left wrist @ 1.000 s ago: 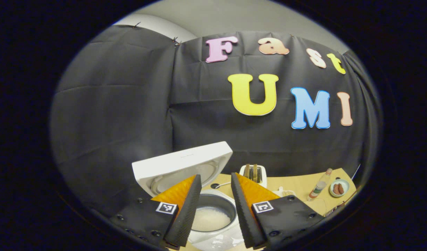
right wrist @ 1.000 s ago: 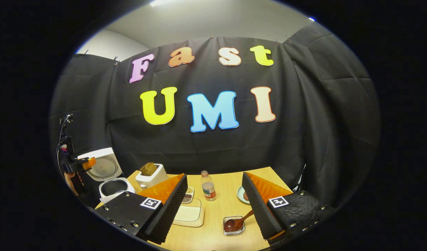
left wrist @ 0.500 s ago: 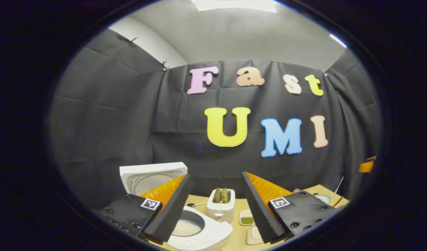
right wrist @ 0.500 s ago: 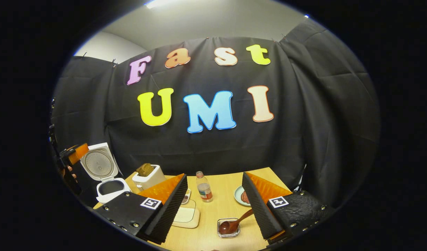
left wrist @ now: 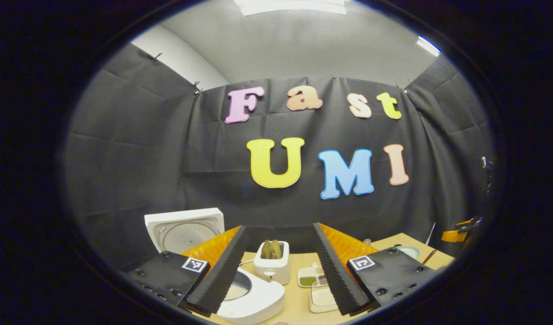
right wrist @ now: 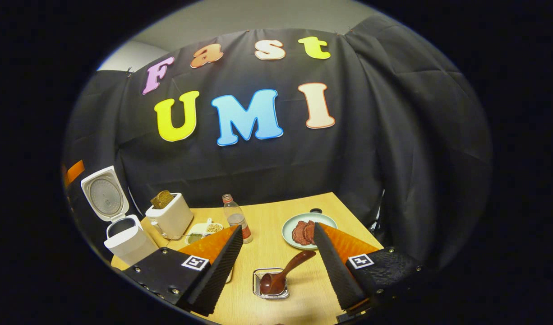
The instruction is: Close the left gripper, press the button to open the rice cooker; take a wooden spoon from the chopstick holder with the right hand, scoop a spoonful of rice and pour it into the rice cooker, then put the wooden spoon back into the chopstick holder.
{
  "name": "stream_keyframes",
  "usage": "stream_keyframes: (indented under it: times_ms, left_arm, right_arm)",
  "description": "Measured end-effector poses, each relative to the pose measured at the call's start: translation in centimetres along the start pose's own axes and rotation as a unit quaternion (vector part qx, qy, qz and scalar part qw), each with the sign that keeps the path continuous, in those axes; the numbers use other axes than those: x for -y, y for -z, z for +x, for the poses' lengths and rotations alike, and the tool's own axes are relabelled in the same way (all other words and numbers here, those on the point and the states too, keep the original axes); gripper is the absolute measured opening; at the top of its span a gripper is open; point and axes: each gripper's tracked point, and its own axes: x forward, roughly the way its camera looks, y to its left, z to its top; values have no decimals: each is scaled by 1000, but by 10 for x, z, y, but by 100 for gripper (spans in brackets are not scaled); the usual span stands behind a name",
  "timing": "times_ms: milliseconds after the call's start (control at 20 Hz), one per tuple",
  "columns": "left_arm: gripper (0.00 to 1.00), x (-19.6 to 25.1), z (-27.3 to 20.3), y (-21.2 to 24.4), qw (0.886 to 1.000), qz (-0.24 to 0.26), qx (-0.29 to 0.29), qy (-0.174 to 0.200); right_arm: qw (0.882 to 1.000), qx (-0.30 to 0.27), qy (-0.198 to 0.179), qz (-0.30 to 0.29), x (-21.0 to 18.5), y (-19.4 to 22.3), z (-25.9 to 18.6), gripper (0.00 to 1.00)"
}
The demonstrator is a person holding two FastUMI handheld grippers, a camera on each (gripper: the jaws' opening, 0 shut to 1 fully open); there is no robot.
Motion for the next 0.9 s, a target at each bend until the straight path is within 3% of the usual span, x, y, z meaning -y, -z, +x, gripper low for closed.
stream_keyframes:
  times_ms: [300,750,800,900]
  left_arm:
    - [100,16,-4,10,1000,9,-23,2]
    - [95,44,-7,16,999,0,-47,-3]
    - [98,49,-6,18,999,-3,-52,1]
    - [95,69,-9,19,998,-24,-59,29]
  right_arm:
    - [997,-64,12,48,26,58,40,98]
    - [989,-121,-23,82,24,113,94,98]
    - [988,-125,-27,89,22,116,99,96]
    - [987,-121,-33,105,21,113,107,81]
